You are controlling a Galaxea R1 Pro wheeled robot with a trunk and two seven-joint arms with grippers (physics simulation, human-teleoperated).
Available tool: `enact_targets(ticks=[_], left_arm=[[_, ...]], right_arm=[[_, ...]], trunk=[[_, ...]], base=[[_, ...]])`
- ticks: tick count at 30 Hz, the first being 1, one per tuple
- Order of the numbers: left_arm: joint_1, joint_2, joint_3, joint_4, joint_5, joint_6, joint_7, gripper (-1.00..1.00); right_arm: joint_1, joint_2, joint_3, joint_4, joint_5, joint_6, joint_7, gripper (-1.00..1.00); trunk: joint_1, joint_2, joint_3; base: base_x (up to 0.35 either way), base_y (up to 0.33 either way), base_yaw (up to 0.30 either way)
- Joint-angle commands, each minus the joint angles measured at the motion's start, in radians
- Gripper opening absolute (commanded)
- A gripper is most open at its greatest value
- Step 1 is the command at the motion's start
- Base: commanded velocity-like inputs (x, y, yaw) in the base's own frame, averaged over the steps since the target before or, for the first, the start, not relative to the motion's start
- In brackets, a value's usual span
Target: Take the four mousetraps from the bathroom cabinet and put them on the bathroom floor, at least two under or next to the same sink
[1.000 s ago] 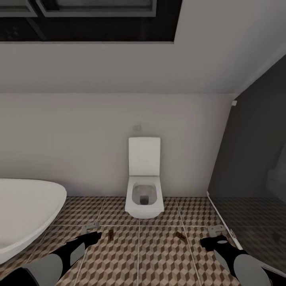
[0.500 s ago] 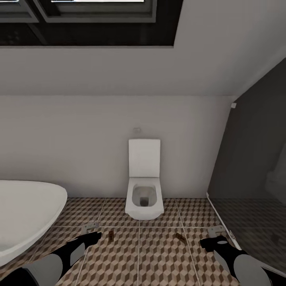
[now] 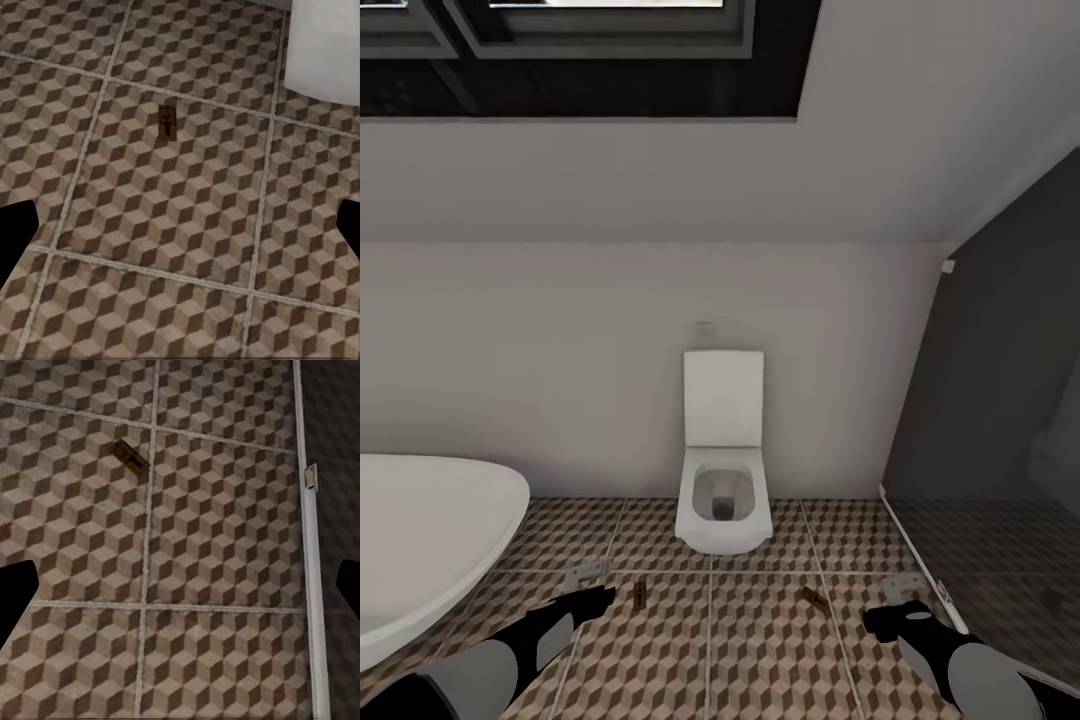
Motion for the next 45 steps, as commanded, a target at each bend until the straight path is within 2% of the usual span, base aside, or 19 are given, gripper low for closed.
enact_targets(ticks=[1, 8, 13, 30, 45], left_arm=[[0.0, -0.001, -0.009, 0.004, 0.008, 0.001, 0.002, 1.0], [0.005, -0.033, -0.008, 0.063, 0.009, 0.002, 0.0, 1.0], [0.033, -0.046, -0.008, 0.079, 0.007, -0.002, -0.001, 1.0], [0.093, -0.056, -0.009, 0.087, 0.007, 0.005, -0.001, 1.0], [0.138, -0.063, -0.008, 0.087, 0.009, 0.003, -0.001, 1.0]], right_arm=[[-0.002, 0.0, -0.008, 0.005, 0.011, -0.001, -0.003, 1.0], [0.007, 0.001, -0.008, 0.015, 0.018, -0.004, 0.001, 1.0], [0.034, 0.001, -0.008, 0.017, 0.022, -0.004, 0.003, 1.0], [0.109, 0.002, -0.008, 0.018, 0.022, 0.004, 0.005, 1.0], [0.133, 0.002, -0.008, 0.019, 0.02, 0.006, 0.005, 1.0]], trunk=[[0.0, -0.001, -0.001], [0.0, -0.001, -0.001], [0.0, -0.001, -0.001], [0.0, -0.001, -0.001], [0.0, -0.001, -0.001]], base=[[0.0, 0.0, 0.0], [0.0, 0.0, 0.0], [0.0, 0.0, 0.0], [0.0, 0.0, 0.0], [0.0, 0.0, 0.0]])
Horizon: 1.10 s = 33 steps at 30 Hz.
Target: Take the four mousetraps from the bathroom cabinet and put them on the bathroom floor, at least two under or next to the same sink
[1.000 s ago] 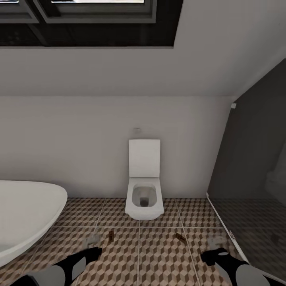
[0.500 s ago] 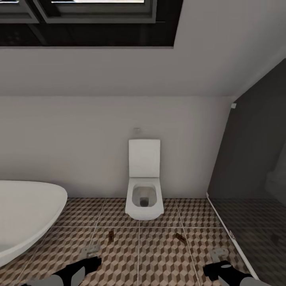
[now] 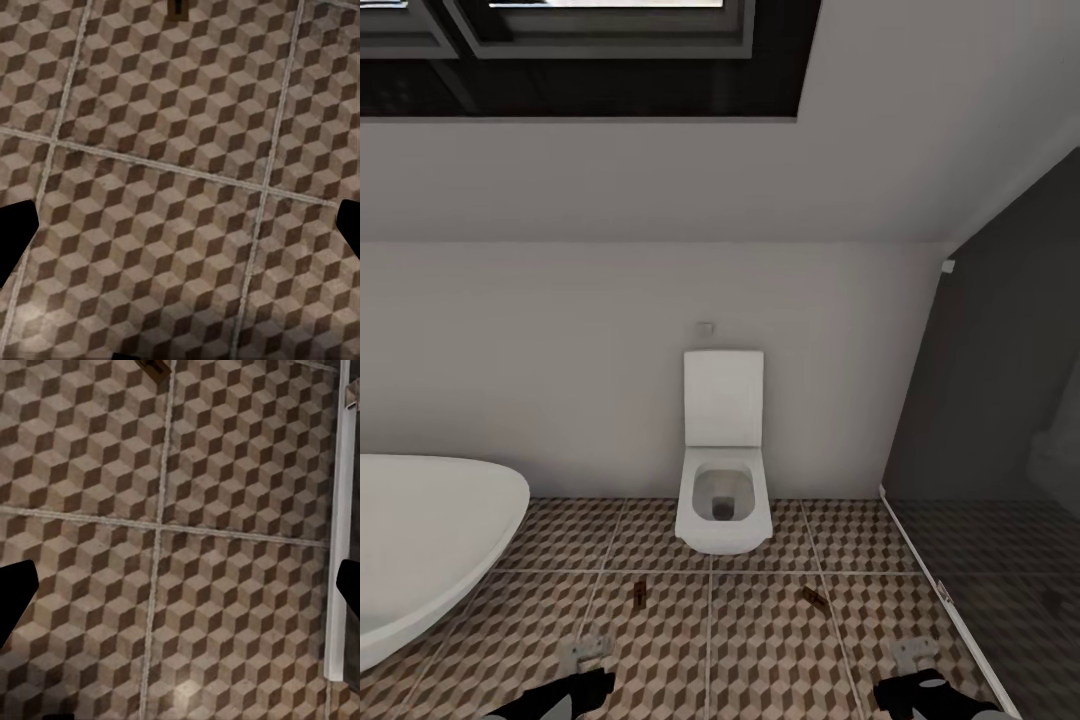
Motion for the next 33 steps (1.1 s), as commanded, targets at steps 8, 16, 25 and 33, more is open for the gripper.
enact_targets(ticks=[8, 16, 25, 33], left_arm=[[0.007, -0.011, -0.009, 0.0, 0.008, 0.001, 0.002, 1.0], [0.013, -0.028, -0.008, 0.0, 0.008, 0.001, 0.002, 1.0], [0.03, -0.036, -0.008, 0.0, 0.008, 0.0, 0.002, 1.0], [0.047, -0.035, -0.008, 0.0, 0.008, -0.002, 0.002, 1.0]], right_arm=[[0.01, 0.0, -0.007, 0.004, 0.01, 0.001, -0.004, 1.0], [0.054, 0.0, -0.007, 0.004, 0.011, -0.001, -0.004, 1.0], [0.103, 0.001, -0.009, 0.004, 0.011, -0.009, -0.002, 1.0], [0.123, 0.007, -0.009, 0.004, 0.011, -0.011, 0.012, 1.0]], trunk=[[0.0, -0.001, -0.001], [0.0, -0.001, -0.001], [0.0, -0.001, -0.001], [0.0, -0.001, -0.001]], base=[[0.0, 0.0, 0.0], [0.0, 0.0, 0.0], [0.0, 0.0, 0.0], [0.0, 0.0, 0.0]])
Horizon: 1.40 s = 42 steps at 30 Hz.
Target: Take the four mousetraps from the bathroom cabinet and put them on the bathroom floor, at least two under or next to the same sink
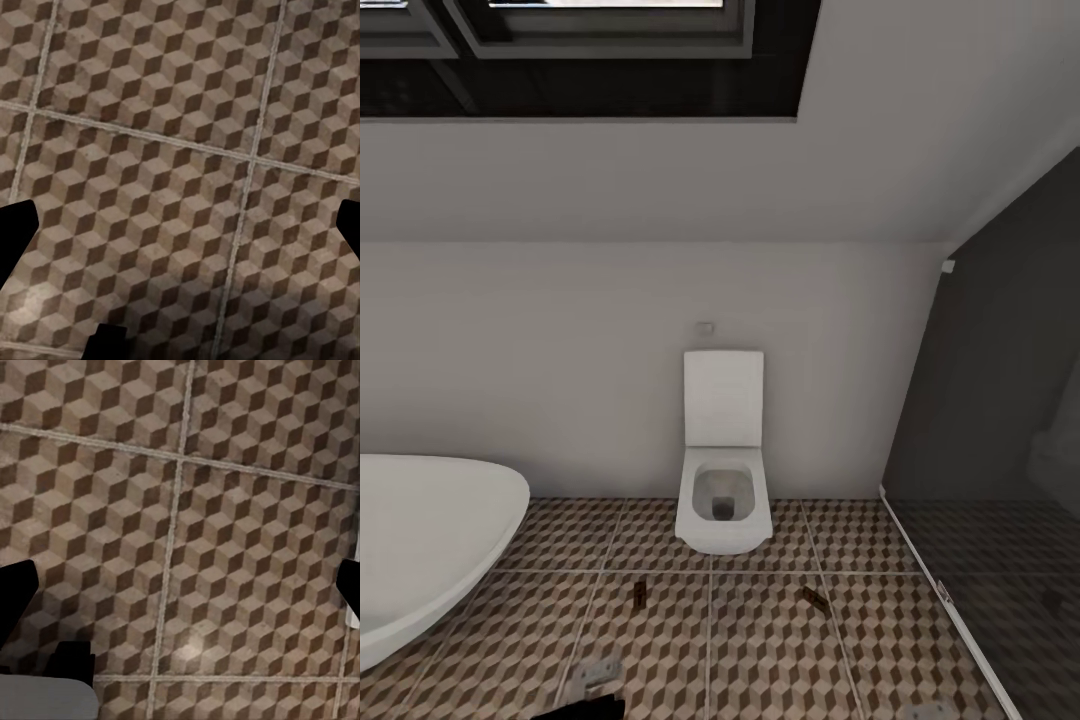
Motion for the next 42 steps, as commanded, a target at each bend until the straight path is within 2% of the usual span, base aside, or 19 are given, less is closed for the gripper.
enact_targets(ticks=[1, 7, 18, 27, 36, 42], left_arm=[[0.001, 0.0, -0.008, 0.0, 0.008, 0.0, 0.002, 1.0], [0.007, -0.001, -0.008, 0.0, 0.008, 0.0, 0.002, 1.0], [0.007, -0.001, -0.008, 0.0, 0.008, 0.001, 0.003, 1.0], [0.034, 0.001, -0.008, 0.0, 0.008, 0.0, 0.004, 1.0], [0.114, 0.002, -0.008, 0.0, 0.006, -0.008, 0.003, 1.0], [0.188, 0.002, -0.008, 0.0, 0.005, -0.012, 0.002, 1.0]], right_arm=[[0.0, 0.002, -0.008, 0.003, 0.01, -0.001, -0.002, 1.0], [0.004, 0.011, -0.008, 0.002, 0.01, -0.001, 0.003, 1.0], [0.004, 0.012, -0.008, 0.002, 0.008, -0.001, 0.004, 1.0], [0.024, 0.012, -0.008, 0.003, 0.007, -0.003, 0.004, 1.0], [0.085, 0.012, -0.008, 0.003, 0.008, -0.008, 0.003, 1.0], [0.142, 0.014, -0.008, 0.003, 0.008, -0.013, 0.003, 1.0]], trunk=[[0.0, -0.001, -0.001], [0.0, -0.001, -0.001], [0.0, -0.001, -0.001], [0.0, -0.001, -0.001], [0.0, -0.001, -0.001], [0.0, -0.001, -0.001]], base=[[0.0, 0.0, 0.0], [0.0, 0.0, 0.0], [0.0, 0.0, 0.0], [0.0, 0.0, 0.0], [0.0, 0.0, 0.0], [0.0, 0.0, 0.0]])
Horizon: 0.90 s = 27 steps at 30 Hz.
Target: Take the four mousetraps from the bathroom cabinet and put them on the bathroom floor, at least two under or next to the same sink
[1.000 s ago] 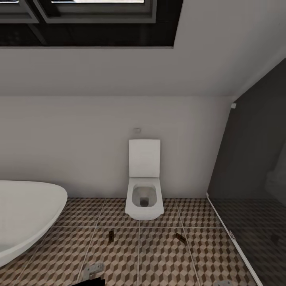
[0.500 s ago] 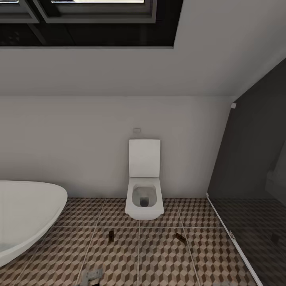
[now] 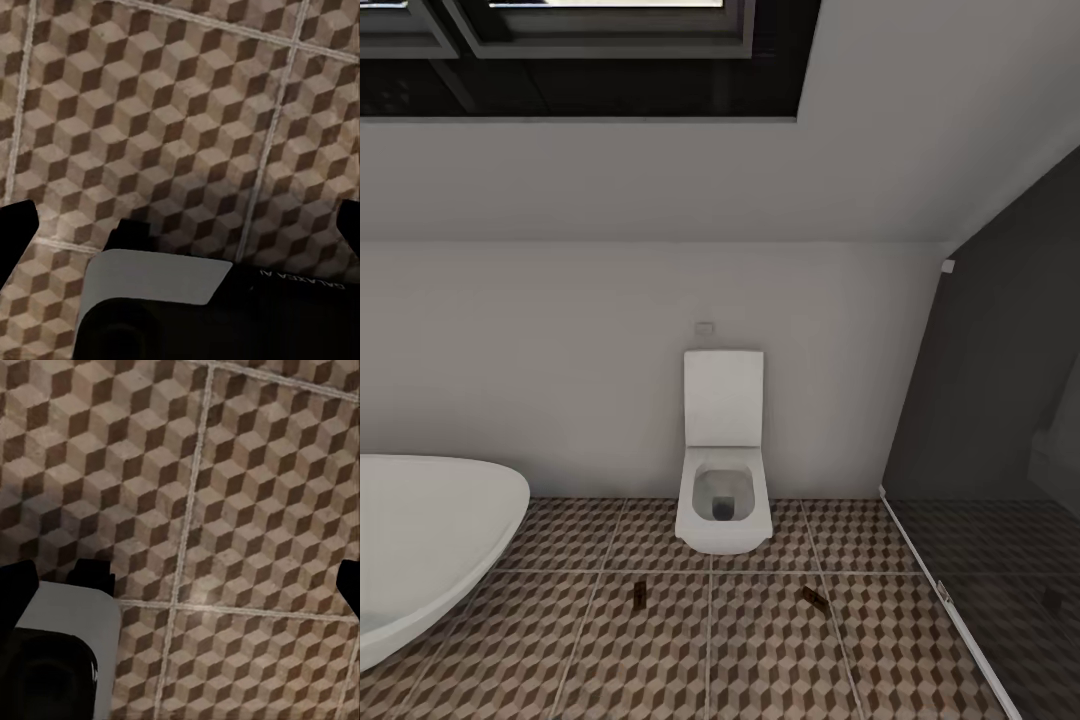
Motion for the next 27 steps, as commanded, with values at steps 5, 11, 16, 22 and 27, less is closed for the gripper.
enact_targets(ticks=[5, 11, 16, 22, 27], left_arm=[[0.052, -0.004, -0.009, 0.0, 0.006, -0.013, 0.002, 1.0], [0.084, -0.008, -0.009, 0.0, 0.006, -0.037, -0.001, 1.0], [0.1, -0.015, -0.009, 0.0, 0.006, -0.044, -0.001, 1.0], [0.115, -0.02, -0.009, 0.0, 0.006, -0.048, -0.001, 1.0], [0.119, -0.021, -0.009, 0.0, 0.007, -0.048, -0.002, 1.0]], right_arm=[[0.066, 0.002, -0.008, 0.003, 0.01, -0.046, -0.002, 1.0], [0.117, 0.004, -0.008, 0.003, 0.009, -0.078, -0.002, 1.0], [0.141, 0.005, -0.008, 0.003, 0.008, -0.085, -0.002, 1.0], [0.155, 0.005, -0.009, 0.003, 0.006, -0.086, -0.002, 1.0], [0.173, 0.006, -0.01, 0.003, 0.007, -0.088, -0.001, 1.0]], trunk=[[0.0, -0.001, -0.001], [0.0, -0.001, -0.001], [0.0, -0.001, -0.001], [0.0, -0.001, -0.001], [0.0, -0.001, -0.001]], base=[[0.0, 0.0, 0.0], [0.0, 0.0, 0.0], [0.0, 0.0, 0.0], [0.0, 0.0, 0.0], [0.0, 0.0, 0.0]])
